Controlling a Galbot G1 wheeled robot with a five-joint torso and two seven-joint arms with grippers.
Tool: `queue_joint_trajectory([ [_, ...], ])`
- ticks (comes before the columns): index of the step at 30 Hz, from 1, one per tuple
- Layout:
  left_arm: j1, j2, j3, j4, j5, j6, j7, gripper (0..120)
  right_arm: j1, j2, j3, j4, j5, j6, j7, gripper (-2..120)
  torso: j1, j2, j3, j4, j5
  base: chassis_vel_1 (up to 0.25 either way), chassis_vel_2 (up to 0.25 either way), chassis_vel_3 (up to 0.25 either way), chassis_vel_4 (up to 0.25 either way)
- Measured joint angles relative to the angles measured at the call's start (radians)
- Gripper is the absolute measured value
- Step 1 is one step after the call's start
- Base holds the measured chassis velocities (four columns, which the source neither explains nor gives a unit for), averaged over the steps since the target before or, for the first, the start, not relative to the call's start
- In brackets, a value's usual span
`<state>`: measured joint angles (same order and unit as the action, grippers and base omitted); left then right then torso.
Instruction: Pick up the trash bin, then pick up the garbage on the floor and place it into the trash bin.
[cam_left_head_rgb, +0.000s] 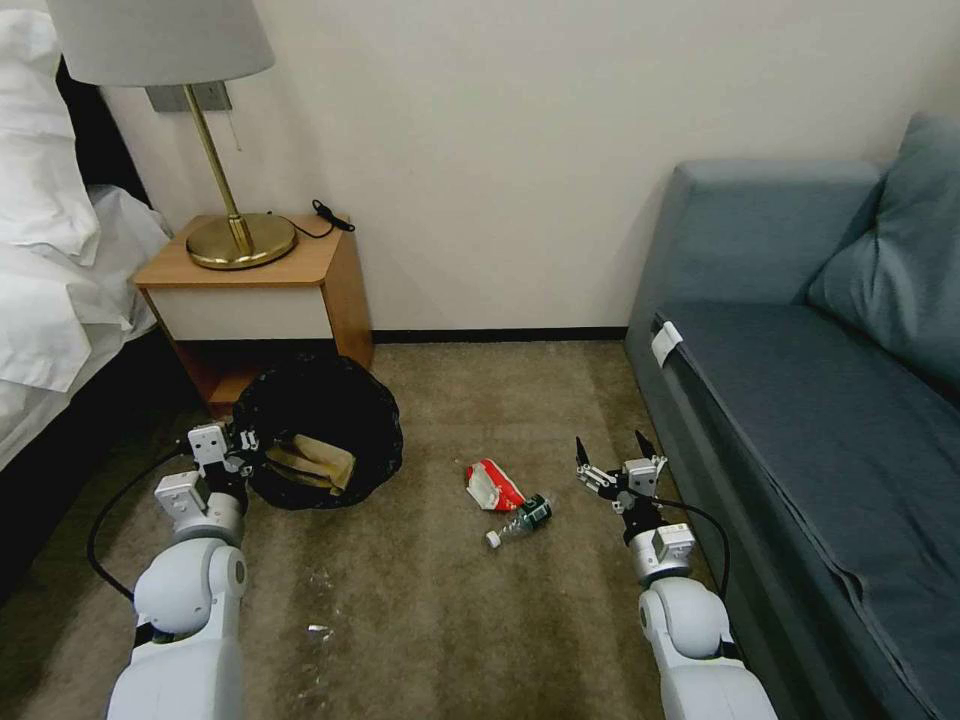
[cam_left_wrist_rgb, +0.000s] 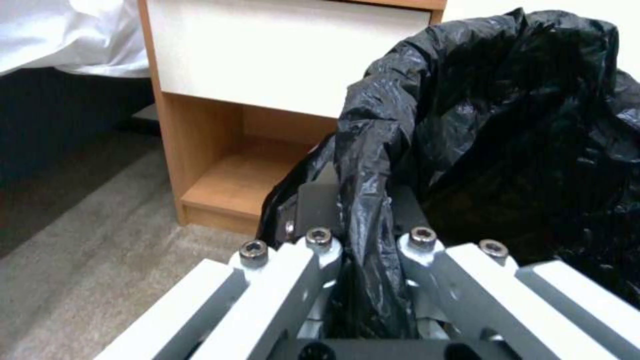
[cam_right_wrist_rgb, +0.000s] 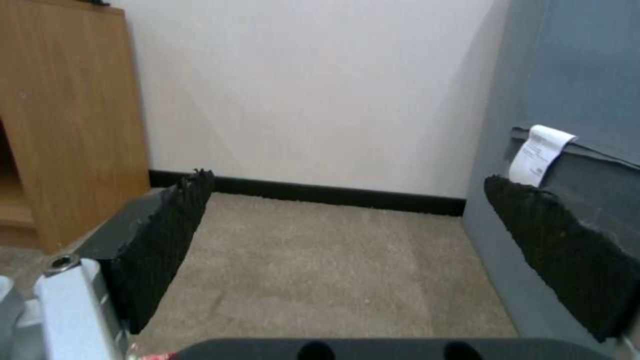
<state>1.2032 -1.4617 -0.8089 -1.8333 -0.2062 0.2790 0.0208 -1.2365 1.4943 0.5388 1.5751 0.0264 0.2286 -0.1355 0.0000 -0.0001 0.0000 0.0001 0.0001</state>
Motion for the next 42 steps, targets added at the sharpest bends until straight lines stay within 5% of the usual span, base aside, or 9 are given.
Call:
queue_joint_trajectory([
  [30, 0.011, -0.001, -0.001, -0.024, 0.001, 0.004, 0.000, 4, 0.042, -0.033, -0.056, -0.011, 0.016, 0.039, 0.005, 100, 0.000, 0.000, 0.000, -0.0002, -0.0001, -0.024, 0.019, 0.023, -0.024],
  [42, 0.013, -0.029, -0.007, -0.061, 0.060, 0.030, -0.005, 4, 0.336, -0.147, -0.469, -0.212, 0.221, -0.121, 0.176, 100, 0.000, 0.000, 0.000, 0.0000, -0.0001, 0.000, 0.000, 0.000, 0.000],
])
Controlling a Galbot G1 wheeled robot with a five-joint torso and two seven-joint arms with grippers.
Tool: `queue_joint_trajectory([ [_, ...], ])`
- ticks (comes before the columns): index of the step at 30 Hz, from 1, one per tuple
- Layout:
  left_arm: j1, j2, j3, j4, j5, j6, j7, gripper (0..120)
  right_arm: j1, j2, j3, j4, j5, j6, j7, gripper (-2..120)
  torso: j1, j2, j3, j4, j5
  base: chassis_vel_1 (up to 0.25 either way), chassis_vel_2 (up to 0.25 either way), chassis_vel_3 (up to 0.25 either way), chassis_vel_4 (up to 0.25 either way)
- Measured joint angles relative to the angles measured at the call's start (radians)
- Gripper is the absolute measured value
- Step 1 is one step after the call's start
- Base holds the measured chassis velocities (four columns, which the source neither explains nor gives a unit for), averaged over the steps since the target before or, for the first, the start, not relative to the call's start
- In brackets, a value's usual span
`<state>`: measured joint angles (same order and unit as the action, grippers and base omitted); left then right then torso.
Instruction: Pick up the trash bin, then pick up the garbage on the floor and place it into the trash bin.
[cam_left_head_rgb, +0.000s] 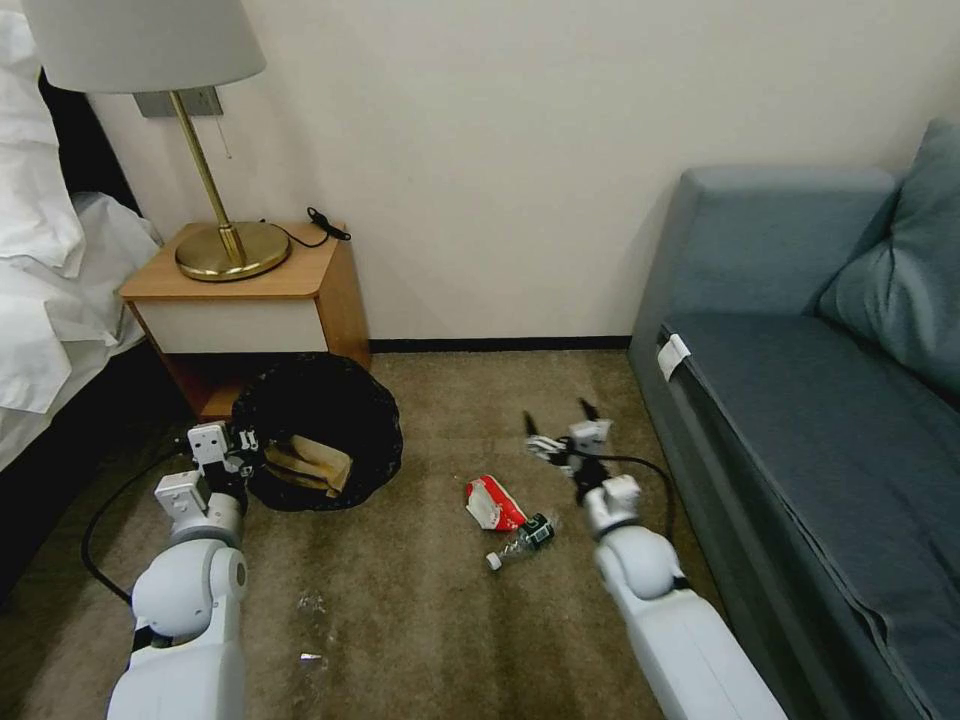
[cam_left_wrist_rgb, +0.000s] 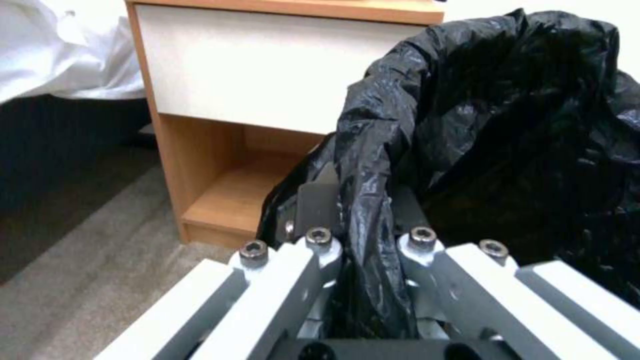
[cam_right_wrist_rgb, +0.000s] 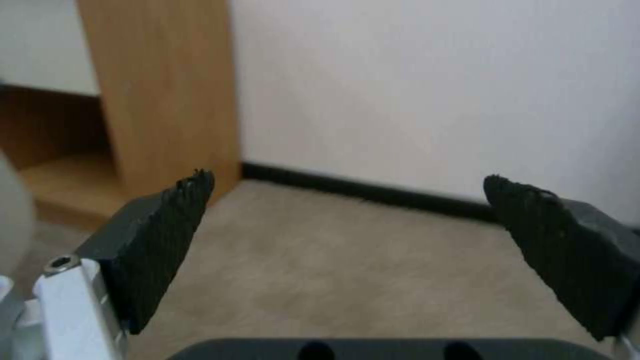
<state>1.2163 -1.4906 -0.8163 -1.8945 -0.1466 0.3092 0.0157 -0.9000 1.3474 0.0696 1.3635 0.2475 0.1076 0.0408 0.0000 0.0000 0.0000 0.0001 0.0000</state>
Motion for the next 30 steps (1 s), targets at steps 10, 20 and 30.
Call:
queue_joint_trajectory([
  [10, 0.001, -0.015, -0.013, -0.012, 0.035, 0.001, 0.000, 4, 0.219, 0.074, -0.196, -0.234, 0.260, -0.217, 0.199, 100, 0.000, 0.000, 0.000, 0.0002, -0.0001, 0.000, 0.000, 0.000, 0.000],
  [20, -0.006, -0.023, -0.019, -0.008, 0.041, -0.002, -0.001, 4, 0.220, 0.084, -0.200, -0.157, 0.427, -0.560, 0.537, 100, 0.000, 0.000, 0.000, -0.0002, 0.0000, 0.000, 0.000, 0.000, 0.000],
  [30, -0.008, -0.035, -0.003, -0.006, 0.046, -0.007, -0.005, 4, 0.075, 0.157, -0.136, -0.032, 0.640, -0.729, 0.866, 100, 0.000, 0.000, 0.000, -0.0002, 0.0000, 0.000, 0.000, 0.000, 0.000],
])
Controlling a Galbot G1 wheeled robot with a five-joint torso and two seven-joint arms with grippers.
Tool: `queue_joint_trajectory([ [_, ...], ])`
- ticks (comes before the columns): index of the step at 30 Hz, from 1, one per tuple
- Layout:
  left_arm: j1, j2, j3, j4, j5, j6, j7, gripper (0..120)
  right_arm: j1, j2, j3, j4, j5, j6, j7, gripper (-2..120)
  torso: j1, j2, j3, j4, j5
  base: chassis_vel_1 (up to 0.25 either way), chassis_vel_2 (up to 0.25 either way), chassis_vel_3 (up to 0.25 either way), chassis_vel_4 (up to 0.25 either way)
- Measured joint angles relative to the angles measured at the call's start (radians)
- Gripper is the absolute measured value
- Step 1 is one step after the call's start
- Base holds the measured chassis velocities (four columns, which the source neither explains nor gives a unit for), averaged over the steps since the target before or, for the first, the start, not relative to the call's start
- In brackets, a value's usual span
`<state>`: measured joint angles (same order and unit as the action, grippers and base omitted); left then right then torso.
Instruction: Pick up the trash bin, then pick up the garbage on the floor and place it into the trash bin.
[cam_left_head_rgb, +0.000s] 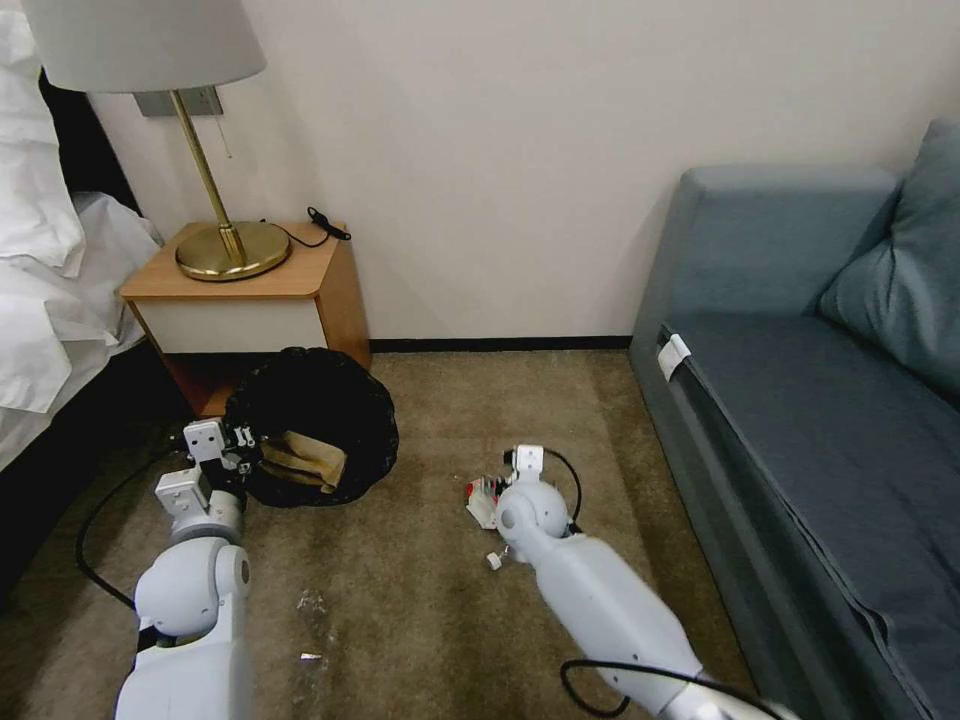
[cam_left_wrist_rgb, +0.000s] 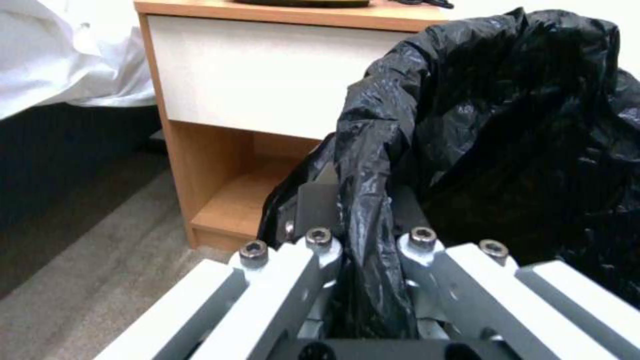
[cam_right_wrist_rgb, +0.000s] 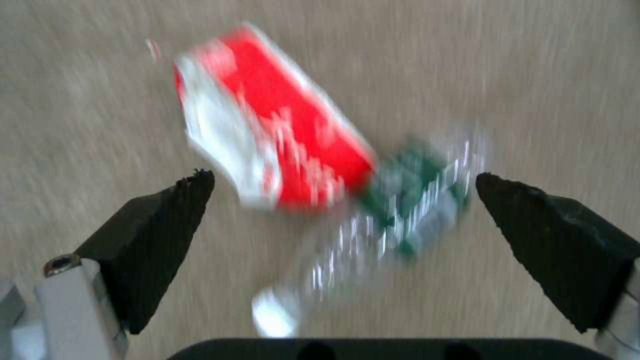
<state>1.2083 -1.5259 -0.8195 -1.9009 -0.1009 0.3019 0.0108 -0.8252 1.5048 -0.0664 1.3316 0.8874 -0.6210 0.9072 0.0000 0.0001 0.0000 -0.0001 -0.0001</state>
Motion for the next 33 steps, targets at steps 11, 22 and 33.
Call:
queue_joint_trajectory([
  [11, 0.025, 0.005, -0.004, -0.015, -0.006, -0.006, 0.000, 4, -0.057, 0.106, 0.115, -0.082, -0.031, 0.013, 0.064, 100, 0.000, 0.000, 0.000, 0.0000, 0.0000, 0.000, 0.000, 0.000, 0.000],
  [22, 0.033, 0.010, -0.004, -0.036, -0.012, -0.007, 0.000, 4, 0.017, 0.105, 0.215, -0.237, -0.102, 0.055, 0.022, 100, 0.000, 0.000, 0.000, 0.0001, 0.0001, 0.000, 0.000, 0.000, 0.000],
  [33, 0.030, 0.008, -0.006, -0.042, -0.008, -0.003, 0.000, 4, 0.026, 0.104, 0.292, -0.277, -0.096, 0.062, -0.006, 100, 0.000, 0.000, 0.000, 0.0001, 0.0002, 0.000, 0.000, 0.000, 0.000],
])
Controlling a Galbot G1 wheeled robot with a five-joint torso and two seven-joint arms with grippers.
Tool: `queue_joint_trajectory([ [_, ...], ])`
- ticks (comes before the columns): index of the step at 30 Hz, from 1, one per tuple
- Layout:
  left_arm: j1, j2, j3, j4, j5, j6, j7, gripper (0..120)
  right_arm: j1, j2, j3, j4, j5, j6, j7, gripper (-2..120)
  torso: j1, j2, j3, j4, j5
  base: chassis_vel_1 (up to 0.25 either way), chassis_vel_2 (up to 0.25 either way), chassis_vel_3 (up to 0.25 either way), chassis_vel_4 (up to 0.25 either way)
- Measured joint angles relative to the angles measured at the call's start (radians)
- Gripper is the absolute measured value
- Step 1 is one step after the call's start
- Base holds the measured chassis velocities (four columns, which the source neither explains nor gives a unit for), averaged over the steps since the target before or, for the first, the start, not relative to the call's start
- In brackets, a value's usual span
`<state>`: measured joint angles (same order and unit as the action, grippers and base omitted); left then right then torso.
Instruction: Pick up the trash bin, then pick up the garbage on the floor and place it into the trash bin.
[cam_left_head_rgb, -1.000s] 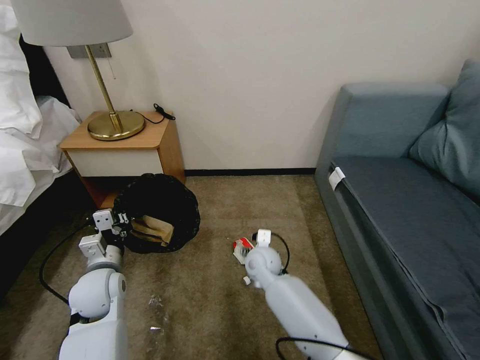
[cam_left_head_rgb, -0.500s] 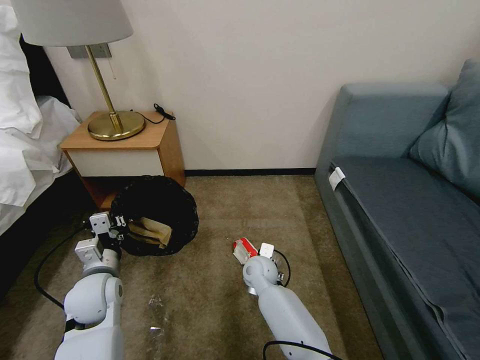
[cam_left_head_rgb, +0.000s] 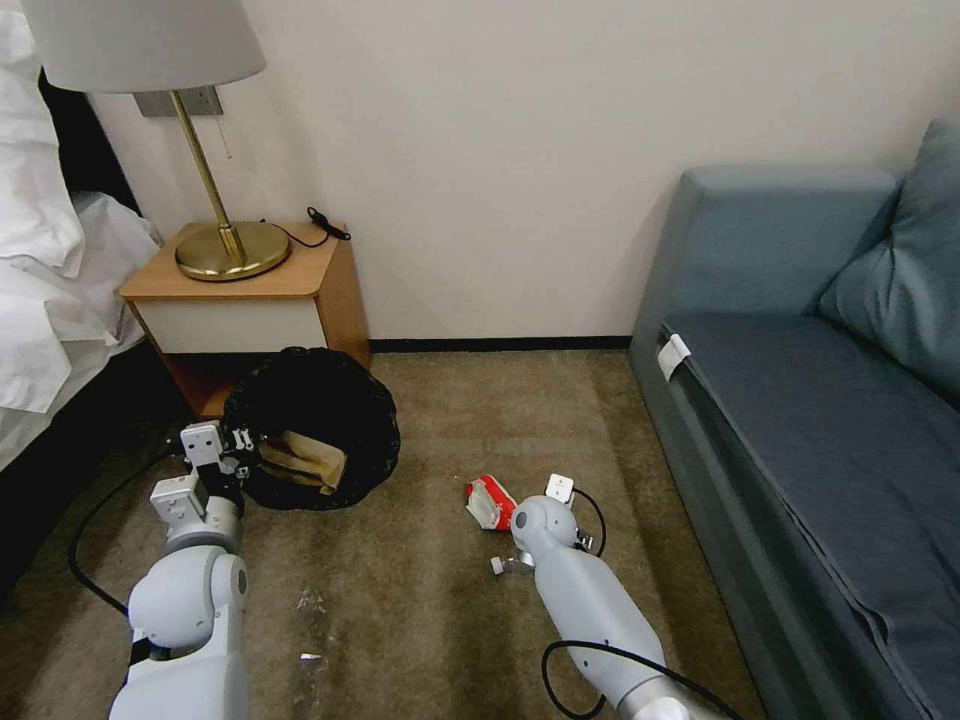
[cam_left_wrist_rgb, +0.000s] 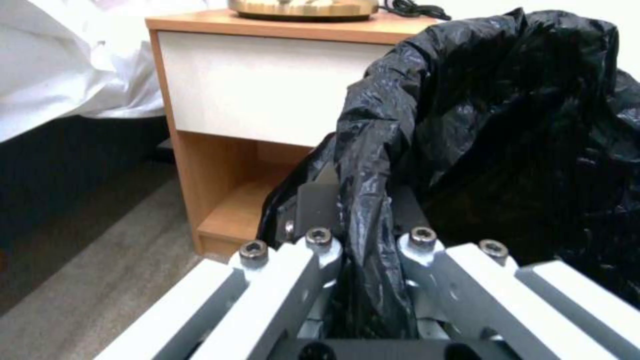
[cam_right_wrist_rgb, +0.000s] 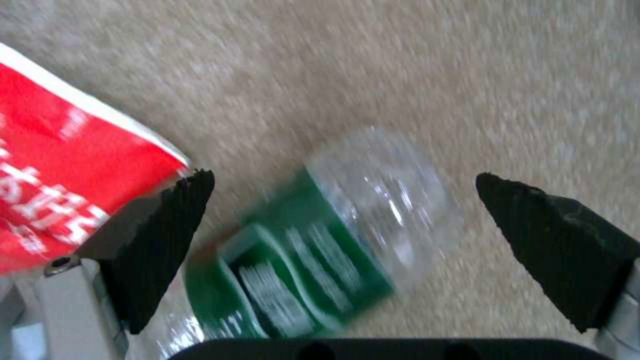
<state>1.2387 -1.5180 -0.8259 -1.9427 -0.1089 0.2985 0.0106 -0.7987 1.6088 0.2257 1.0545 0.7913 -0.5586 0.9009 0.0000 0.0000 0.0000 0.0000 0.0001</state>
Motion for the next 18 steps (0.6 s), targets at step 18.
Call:
queue_joint_trajectory([
  [18, -0.008, -0.007, 0.013, -0.005, 0.004, 0.003, -0.004, 4, -0.081, 0.000, 0.041, 0.099, 0.025, 0.002, -0.150, 74, 0.000, 0.000, 0.000, 0.0000, -0.0001, 0.000, 0.000, 0.000, 0.000],
])
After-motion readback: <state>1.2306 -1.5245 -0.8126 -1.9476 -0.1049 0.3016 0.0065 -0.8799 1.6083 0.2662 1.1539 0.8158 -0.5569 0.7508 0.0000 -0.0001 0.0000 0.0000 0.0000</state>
